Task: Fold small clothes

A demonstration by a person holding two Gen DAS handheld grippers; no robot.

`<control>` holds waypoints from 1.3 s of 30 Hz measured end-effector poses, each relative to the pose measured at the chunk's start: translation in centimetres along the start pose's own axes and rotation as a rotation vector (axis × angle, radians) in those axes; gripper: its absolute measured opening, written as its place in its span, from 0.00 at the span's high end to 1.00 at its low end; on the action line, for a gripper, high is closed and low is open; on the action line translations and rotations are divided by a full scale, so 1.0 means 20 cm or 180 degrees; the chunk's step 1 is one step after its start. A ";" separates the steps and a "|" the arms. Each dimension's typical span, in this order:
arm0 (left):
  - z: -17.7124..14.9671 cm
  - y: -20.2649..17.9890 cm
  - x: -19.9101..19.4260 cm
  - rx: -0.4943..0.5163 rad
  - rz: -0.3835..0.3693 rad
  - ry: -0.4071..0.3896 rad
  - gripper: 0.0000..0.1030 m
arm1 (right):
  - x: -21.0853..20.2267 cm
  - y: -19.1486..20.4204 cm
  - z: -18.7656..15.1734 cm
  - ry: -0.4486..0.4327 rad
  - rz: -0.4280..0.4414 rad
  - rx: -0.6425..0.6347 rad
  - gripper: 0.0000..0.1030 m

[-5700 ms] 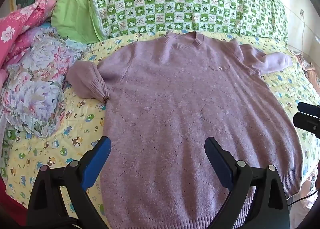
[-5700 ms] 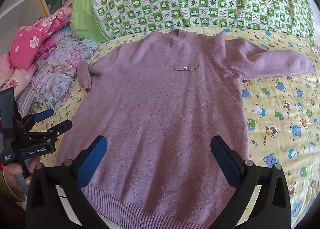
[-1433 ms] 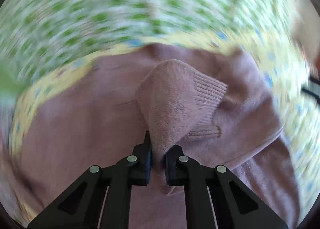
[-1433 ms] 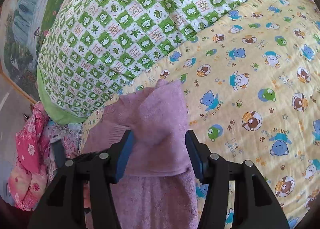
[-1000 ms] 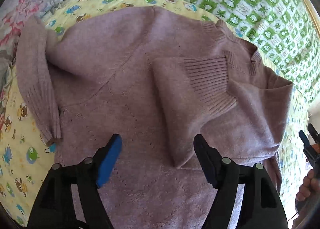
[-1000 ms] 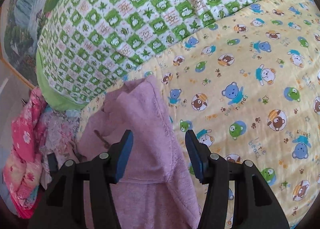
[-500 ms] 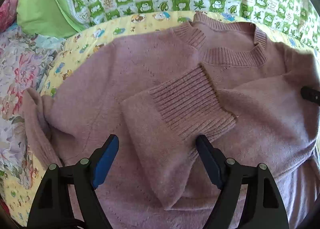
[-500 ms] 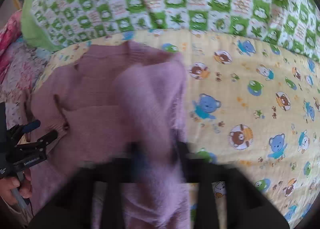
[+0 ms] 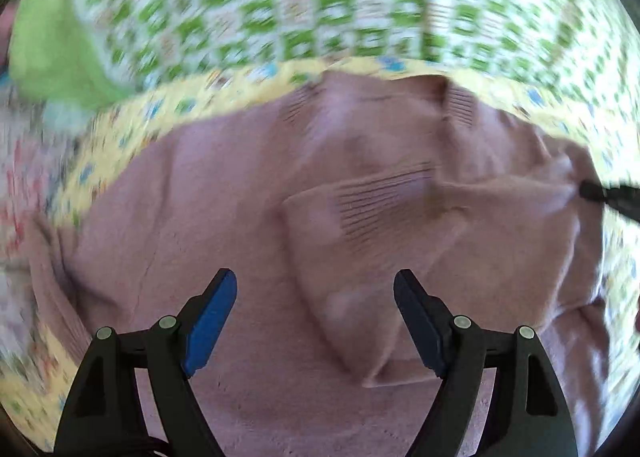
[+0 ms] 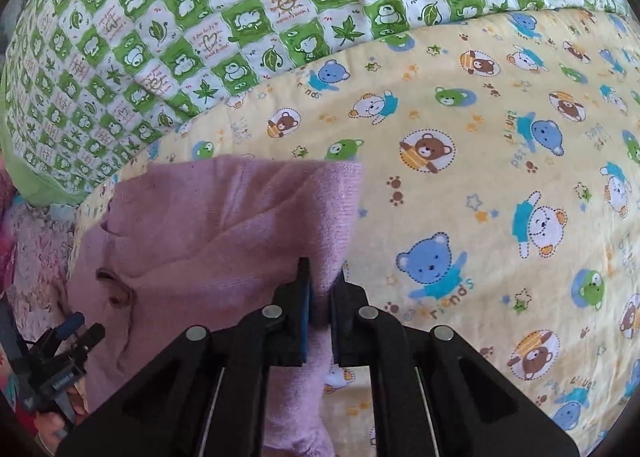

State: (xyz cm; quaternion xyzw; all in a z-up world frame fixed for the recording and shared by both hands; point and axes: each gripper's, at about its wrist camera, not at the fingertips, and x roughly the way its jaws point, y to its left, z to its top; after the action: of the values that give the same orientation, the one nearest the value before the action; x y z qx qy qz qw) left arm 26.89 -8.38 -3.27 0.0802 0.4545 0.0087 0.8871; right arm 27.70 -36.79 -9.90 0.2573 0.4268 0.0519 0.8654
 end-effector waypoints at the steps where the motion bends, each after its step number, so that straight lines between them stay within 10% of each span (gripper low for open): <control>1: 0.00 -0.04 0.00 0.0105 0.0074 -0.0031 0.18 | 0.00 -0.01 0.00 0.0006 0.0009 0.0019 0.92; 5: 0.00 -0.27 0.17 0.0829 0.0659 0.0031 0.14 | 0.02 0.00 0.00 0.0021 0.0052 0.0102 0.91; 8: 0.01 -0.20 0.21 0.0655 0.0491 0.0144 0.66 | 0.01 -0.01 0.01 0.0018 0.0085 0.0142 0.91; 10: 0.02 -0.05 0.17 0.0238 0.0434 0.0229 0.80 | 0.00 -0.02 0.01 -0.0001 0.0090 0.0135 0.91; 14: -0.07 0.33 0.09 -0.0610 0.0198 0.0347 0.76 | -0.01 -0.06 0.02 -0.0053 0.0117 0.0244 0.91; 23: -0.21 0.63 -0.06 -0.1377 -0.0094 0.0403 0.38 | -0.13 -0.05 0.03 -0.0110 -0.0034 0.0324 0.91; 31: -0.09 0.43 -0.11 -0.1033 -0.0582 0.0200 0.35 | -0.08 0.37 -0.16 0.0314 0.0689 -0.0339 0.89; 39: -0.26 0.32 0.08 -0.0682 -0.0493 0.0646 0.35 | 0.13 0.32 -0.40 0.1107 0.0369 -0.0310 0.88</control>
State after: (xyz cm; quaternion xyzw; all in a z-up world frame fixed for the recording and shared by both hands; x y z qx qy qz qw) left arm 23.88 -1.23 -6.58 -0.0514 0.5430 -0.0032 0.8382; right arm 23.97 -27.15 -12.62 0.2264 0.5515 0.1661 0.7855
